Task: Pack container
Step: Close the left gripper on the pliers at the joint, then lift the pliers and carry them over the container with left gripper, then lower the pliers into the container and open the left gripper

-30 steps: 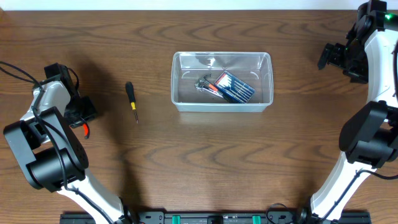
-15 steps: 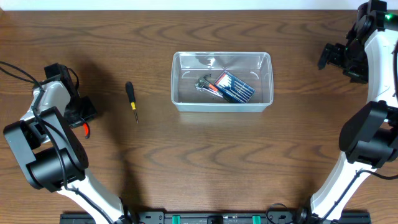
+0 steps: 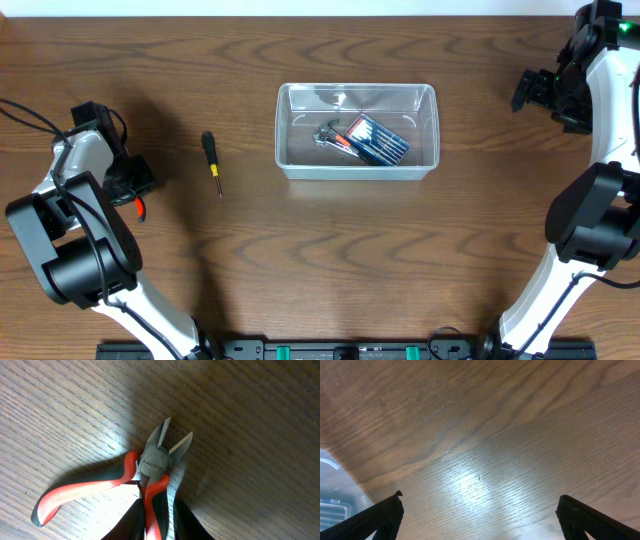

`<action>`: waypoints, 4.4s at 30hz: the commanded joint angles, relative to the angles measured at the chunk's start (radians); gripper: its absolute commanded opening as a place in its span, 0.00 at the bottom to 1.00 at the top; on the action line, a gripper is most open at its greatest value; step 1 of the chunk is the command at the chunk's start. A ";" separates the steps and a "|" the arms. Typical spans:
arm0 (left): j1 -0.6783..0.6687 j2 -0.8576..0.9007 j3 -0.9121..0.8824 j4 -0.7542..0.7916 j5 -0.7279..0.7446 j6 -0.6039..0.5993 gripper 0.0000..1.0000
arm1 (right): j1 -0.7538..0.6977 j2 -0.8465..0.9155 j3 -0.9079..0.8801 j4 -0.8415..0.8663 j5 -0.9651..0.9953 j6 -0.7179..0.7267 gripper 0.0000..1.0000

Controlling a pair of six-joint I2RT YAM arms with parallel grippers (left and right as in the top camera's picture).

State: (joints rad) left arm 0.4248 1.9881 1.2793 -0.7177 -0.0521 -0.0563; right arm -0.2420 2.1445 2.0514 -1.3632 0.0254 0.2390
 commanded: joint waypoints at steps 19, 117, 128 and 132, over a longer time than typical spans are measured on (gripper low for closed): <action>0.009 0.032 -0.028 -0.002 0.000 -0.010 0.14 | 0.001 0.001 0.000 0.002 0.000 0.018 0.99; -0.782 -0.430 -0.026 0.463 0.355 -0.323 0.11 | 0.002 0.001 0.000 0.003 0.000 0.018 0.99; -0.877 -0.305 -0.026 0.526 0.355 -0.380 0.12 | 0.002 0.001 0.000 0.002 0.000 0.018 0.99; -0.888 -0.285 -0.026 0.525 0.355 -0.380 0.12 | 0.000 0.001 0.000 0.002 0.000 0.018 0.99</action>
State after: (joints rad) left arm -0.4610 1.6897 1.2530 -0.1978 0.3016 -0.4232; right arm -0.2420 2.1445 2.0514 -1.3632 0.0254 0.2390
